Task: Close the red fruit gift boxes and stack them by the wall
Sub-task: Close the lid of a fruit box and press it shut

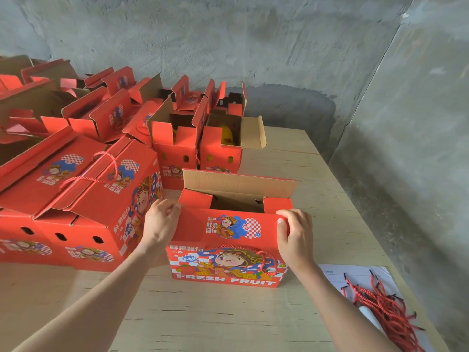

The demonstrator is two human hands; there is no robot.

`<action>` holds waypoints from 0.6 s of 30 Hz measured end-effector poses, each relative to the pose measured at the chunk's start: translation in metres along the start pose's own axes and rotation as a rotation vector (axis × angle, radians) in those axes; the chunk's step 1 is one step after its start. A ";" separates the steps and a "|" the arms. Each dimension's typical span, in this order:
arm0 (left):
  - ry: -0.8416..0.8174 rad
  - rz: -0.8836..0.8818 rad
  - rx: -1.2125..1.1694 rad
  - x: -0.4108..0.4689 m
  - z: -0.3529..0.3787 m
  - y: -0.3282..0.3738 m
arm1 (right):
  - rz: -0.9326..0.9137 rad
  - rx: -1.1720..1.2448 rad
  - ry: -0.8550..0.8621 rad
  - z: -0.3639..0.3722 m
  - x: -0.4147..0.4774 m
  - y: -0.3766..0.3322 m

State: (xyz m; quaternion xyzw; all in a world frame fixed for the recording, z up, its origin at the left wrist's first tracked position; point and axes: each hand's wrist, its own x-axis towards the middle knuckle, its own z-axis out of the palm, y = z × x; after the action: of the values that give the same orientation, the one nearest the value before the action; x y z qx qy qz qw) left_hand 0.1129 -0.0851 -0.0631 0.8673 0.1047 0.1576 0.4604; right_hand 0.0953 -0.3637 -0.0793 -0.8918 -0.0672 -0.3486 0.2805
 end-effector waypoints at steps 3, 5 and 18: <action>-0.060 -0.030 0.017 0.005 0.001 0.005 | -0.015 0.013 0.006 -0.001 0.000 0.000; -0.070 -0.027 0.013 0.007 0.002 0.006 | -0.016 0.013 0.001 -0.001 0.000 0.001; 0.124 -0.512 -0.511 0.007 0.011 0.002 | -0.019 0.033 0.027 0.002 0.002 0.005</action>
State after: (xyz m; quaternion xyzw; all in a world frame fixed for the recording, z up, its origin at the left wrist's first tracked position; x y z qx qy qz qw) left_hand 0.1236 -0.0920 -0.0658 0.6587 0.3036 0.1107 0.6795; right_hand 0.0998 -0.3670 -0.0812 -0.8815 -0.0780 -0.3621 0.2928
